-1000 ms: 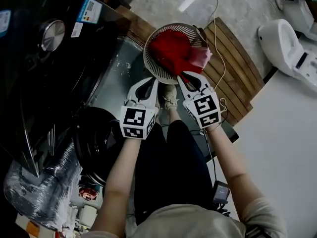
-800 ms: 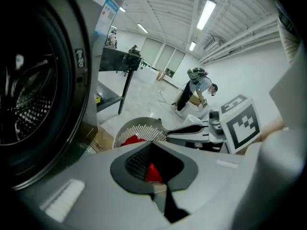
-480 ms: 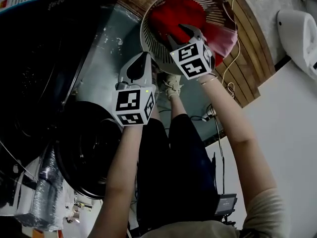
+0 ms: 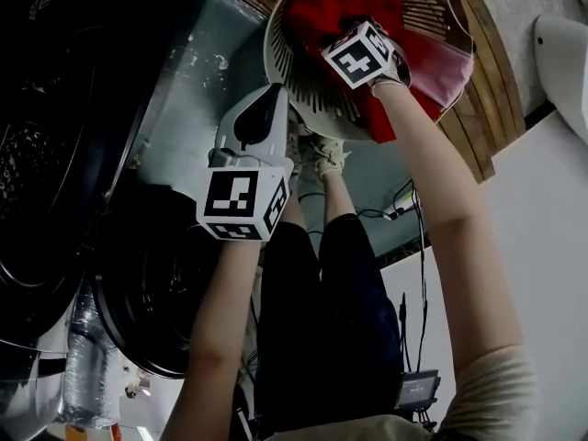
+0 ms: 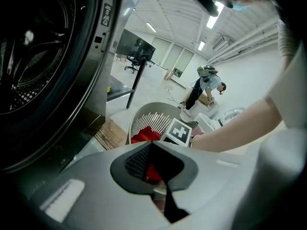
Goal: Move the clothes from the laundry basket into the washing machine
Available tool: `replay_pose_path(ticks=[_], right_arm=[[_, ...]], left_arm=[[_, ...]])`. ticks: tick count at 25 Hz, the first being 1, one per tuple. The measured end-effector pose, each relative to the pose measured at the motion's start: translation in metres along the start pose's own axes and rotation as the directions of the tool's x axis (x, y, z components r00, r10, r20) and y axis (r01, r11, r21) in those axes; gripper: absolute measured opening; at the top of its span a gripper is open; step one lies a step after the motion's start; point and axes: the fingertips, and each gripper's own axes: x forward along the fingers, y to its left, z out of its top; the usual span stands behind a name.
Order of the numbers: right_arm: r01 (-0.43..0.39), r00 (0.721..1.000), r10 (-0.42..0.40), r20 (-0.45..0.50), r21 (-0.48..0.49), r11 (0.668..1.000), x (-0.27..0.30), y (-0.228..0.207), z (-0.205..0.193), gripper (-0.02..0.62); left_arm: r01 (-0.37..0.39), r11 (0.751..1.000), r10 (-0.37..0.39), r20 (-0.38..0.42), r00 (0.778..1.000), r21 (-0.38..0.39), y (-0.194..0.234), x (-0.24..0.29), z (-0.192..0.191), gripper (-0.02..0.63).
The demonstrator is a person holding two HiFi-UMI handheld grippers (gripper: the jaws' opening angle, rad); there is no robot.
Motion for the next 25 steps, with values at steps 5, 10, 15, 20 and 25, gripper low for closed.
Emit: replay_pose_path(ticks=[5,10,15,20,25], right_arm=[[-0.031,0.994,0.015,0.107,0.151,0.988,-0.025,-0.004,0.0,0.04],[-0.097,0.945,-0.002,0.327,0.286,0.953,-0.118,0.004,0.018,0.037],[-0.146,0.882,-0.052,0.468,0.377,0.915,-0.219,0.024,0.03,0.037],[-0.198,0.809,-0.078,0.583,0.395,0.897,-0.305,0.054,0.05,0.037],[-0.253,0.725,-0.084,0.683,0.378,0.891,-0.368,0.08,0.078,0.037]], left_arm=[[0.051,0.998,-0.051,-0.002,0.999,0.038,-0.011,-0.002,-0.003,0.009],[0.108,0.991,-0.107,-0.011,0.994,0.076,-0.034,-0.005,0.006,0.03],[0.195,0.966,-0.192,-0.034,0.981,0.168,-0.069,-0.007,0.024,0.167],[0.286,0.906,-0.275,-0.081,0.958,0.312,-0.11,-0.015,0.034,0.283],[0.298,0.896,-0.323,0.021,0.946,0.33,-0.124,-0.028,0.068,0.331]])
